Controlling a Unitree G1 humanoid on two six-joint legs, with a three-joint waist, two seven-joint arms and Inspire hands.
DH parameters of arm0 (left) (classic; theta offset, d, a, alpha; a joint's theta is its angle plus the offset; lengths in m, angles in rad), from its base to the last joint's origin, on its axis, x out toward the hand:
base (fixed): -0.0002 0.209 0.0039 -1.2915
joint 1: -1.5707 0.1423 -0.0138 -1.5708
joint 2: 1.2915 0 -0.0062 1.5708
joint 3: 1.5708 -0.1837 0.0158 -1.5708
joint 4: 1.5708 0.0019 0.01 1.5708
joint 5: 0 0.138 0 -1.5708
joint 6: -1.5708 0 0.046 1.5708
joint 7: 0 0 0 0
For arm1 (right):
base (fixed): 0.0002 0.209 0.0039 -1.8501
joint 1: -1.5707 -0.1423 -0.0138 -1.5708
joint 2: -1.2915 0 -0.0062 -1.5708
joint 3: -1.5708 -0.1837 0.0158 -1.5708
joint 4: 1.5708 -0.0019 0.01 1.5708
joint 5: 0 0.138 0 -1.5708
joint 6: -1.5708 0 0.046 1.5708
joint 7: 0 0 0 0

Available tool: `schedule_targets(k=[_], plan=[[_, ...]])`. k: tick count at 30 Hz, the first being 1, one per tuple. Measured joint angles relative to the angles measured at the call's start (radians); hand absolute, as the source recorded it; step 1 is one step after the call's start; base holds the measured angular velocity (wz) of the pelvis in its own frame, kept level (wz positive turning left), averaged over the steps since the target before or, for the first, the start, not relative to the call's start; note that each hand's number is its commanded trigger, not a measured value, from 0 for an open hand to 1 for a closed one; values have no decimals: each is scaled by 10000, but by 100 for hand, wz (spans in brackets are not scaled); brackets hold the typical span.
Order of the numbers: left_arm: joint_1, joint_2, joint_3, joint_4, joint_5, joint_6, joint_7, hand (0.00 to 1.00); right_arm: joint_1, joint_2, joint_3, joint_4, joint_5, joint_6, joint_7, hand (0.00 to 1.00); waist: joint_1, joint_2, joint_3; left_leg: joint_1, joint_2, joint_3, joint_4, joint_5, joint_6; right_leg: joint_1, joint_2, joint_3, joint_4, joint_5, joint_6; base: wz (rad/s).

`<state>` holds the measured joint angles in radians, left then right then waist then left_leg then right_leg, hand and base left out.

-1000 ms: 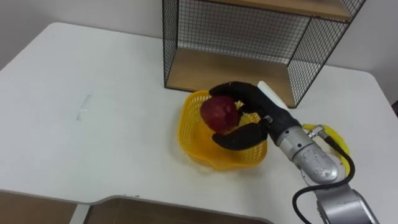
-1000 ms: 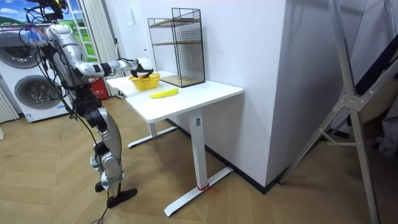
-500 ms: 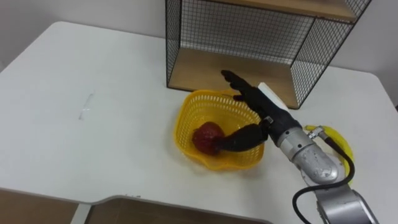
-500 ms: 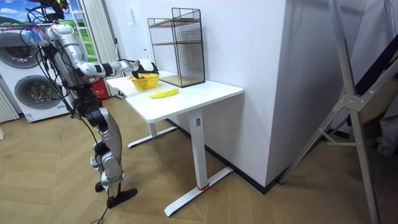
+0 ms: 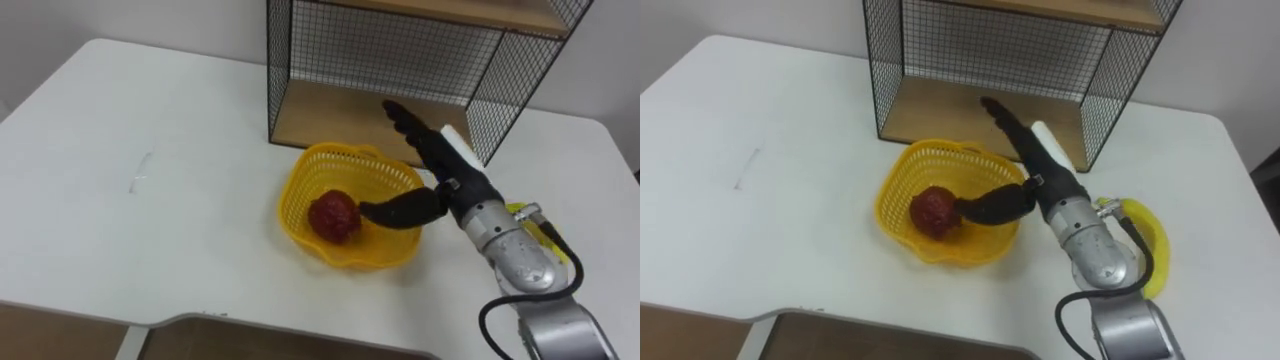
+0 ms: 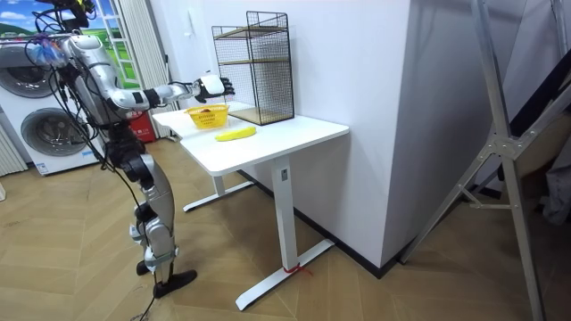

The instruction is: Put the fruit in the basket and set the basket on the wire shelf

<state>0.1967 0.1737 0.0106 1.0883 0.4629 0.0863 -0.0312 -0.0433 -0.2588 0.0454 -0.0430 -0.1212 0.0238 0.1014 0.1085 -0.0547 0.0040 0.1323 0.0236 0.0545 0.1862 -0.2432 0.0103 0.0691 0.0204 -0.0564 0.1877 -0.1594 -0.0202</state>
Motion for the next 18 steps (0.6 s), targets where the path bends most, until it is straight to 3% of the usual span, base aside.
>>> schedule_targets(k=[4,7,10,18], plan=[[359,-95,473,-70,29,-70,3,0,-140,-1,-1343,-862,806,-134,-861,0,-254,68,-12,22,0,22,-52,-2,-1,-22,18,38,-15,-4,3,-1],[500,-84,651,-58,24,-70,91,0,-177,-56,-2042,-1322,1196,-511,-1910,0,-306,72,-17,23,9,114,-74,-2,-2,-12,44,136,-3,-3,2,-9],[581,-72,683,-59,22,-78,257,0,-198,-132,-2275,-1331,1254,-659,-2602,0,-439,25,-48,16,11,212,-74,-2,-1,-53,47,211,18,-1,3,-8],[652,-76,766,-17,-1,-90,284,0,-209,-324,-2544,-806,1790,-795,-3935,0,-577,2,-35,132,17,244,-37,-2,-1,-2,41,230,55,0,4,-1]])
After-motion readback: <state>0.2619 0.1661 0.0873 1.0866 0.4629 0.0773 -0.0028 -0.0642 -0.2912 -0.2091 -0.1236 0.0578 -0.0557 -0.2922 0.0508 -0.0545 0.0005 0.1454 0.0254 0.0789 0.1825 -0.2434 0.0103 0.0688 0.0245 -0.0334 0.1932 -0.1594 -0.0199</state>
